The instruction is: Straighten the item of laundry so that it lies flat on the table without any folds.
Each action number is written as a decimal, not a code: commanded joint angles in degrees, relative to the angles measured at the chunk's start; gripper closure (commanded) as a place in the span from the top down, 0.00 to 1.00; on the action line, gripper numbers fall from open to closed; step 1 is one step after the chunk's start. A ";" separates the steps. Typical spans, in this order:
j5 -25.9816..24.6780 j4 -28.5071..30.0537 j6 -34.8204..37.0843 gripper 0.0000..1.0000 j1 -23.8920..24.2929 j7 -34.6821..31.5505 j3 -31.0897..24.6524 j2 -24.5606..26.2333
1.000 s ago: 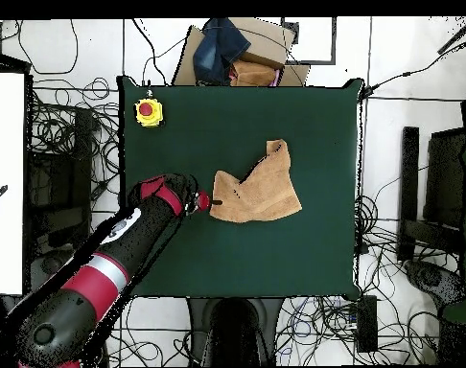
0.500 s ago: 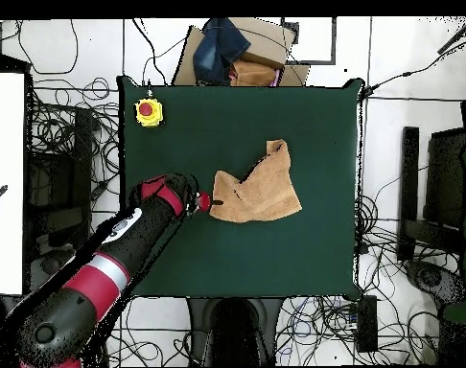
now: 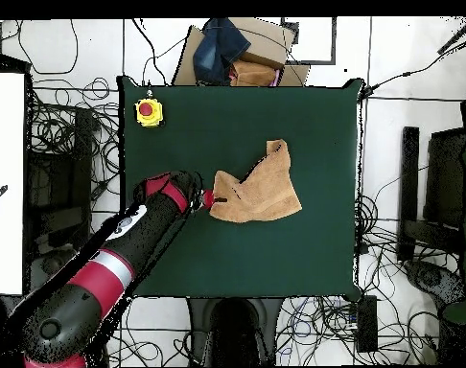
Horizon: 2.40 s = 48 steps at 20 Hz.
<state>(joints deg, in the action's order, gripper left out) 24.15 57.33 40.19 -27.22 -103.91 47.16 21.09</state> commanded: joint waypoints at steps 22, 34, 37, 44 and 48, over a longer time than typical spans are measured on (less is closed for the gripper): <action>-0.08 -7.78 0.98 0.00 3.05 -12.70 -1.53 1.04; -1.59 6.10 -6.41 0.00 2.50 -5.69 -12.76 -8.03; -2.59 15.41 -11.15 0.00 2.80 -2.64 -18.89 -14.36; -5.25 28.45 -17.51 0.00 7.50 0.25 -28.78 -24.41; -7.53 33.69 -20.95 0.00 9.45 -1.94 -31.30 -27.99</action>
<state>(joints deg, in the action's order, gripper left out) 20.07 78.70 23.40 -20.74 -103.91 29.30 0.17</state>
